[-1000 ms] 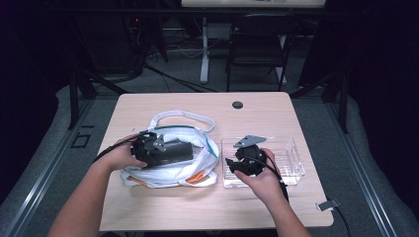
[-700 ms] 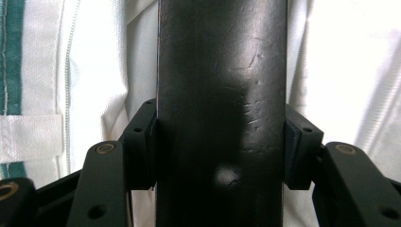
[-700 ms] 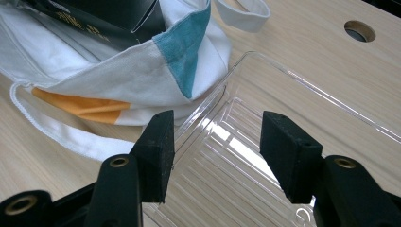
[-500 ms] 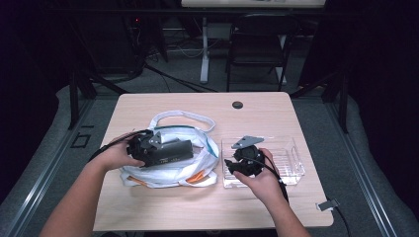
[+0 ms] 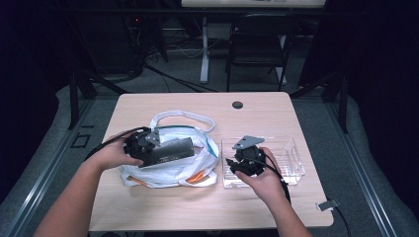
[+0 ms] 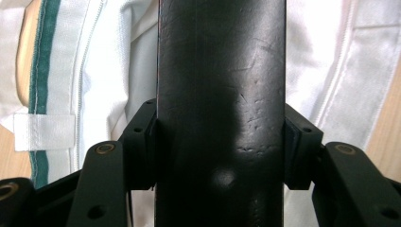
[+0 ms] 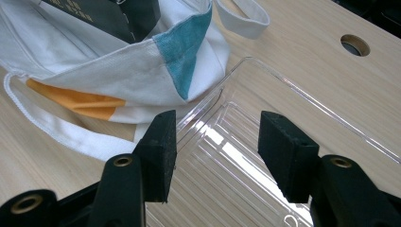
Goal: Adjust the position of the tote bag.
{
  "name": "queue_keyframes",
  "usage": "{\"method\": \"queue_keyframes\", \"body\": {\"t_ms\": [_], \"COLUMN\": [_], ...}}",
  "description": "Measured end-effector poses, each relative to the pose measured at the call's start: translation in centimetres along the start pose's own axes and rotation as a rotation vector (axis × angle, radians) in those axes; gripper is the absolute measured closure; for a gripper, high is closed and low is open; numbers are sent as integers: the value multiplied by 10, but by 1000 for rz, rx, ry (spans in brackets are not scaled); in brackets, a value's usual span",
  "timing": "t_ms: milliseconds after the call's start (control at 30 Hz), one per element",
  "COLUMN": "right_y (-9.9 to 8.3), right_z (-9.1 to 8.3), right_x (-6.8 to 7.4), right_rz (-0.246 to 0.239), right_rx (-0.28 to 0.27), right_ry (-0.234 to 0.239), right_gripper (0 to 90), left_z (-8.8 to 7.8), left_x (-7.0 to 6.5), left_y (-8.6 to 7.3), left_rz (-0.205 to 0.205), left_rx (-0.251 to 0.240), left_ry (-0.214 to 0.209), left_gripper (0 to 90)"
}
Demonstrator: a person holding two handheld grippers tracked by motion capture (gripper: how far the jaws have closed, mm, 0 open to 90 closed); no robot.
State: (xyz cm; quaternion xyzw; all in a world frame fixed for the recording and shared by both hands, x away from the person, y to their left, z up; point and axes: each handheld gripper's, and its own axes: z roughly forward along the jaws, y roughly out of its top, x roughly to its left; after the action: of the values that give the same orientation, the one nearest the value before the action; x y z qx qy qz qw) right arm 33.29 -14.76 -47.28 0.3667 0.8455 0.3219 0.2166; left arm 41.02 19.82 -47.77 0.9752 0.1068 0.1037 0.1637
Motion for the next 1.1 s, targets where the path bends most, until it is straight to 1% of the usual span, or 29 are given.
{"method": "queue_keyframes", "body": {"t_ms": [133,233,333,433,500,600,633,700,767,800,867,967,1033,1100], "right_y": [0,-1,-2,-3,-4,-3,-2,-1,1,3,4,5,5,5], "right_z": [-1,-1,0,1,0,-2,-2,-3,-4,-4,-4,-7,-8,-11], "right_x": [-1,-2,-3,-3,-2,-3,-3,-5,-6,-7,-8,-10,-13,-18], "right_rz": [-14,-14,-5,-28,-26,-32,-24,-28,-47,-59,-72,-113,-125,-140], "right_rx": [0,-8,7,24,18,22,15,12,9,11,21,39,38,51], "right_ry": [-4,-8,7,12,24,44,50,63,67,69,81,73,92,115], "right_gripper": [474,481,490,491,493,489,486,484,482,479,477,477,477,475], "left_z": [-3,-4,-6,-9,-11,-15,-17,-19,-21,-21,-24,-26,-27,-29], "left_x": [0,0,-1,-3,-3,-3,-3,-3,-2,-2,0,1,2,1], "left_y": [-1,-1,-1,0,1,3,4,6,9,9,14,20,25,29], "left_rz": [-2,-7,-6,-12,-16,-9,-6,-2,6,6,17,21,33,37], "left_rx": [-9,-12,-18,-26,-31,-37,-38,-44,-41,-41,-41,-44,-44,-45], "left_ry": [0,-1,3,-1,0,5,8,8,7,7,5,0,0,0], "left_gripper": [432,432,432,433,432,432,432,432,432,432,432,432,432,432]}}
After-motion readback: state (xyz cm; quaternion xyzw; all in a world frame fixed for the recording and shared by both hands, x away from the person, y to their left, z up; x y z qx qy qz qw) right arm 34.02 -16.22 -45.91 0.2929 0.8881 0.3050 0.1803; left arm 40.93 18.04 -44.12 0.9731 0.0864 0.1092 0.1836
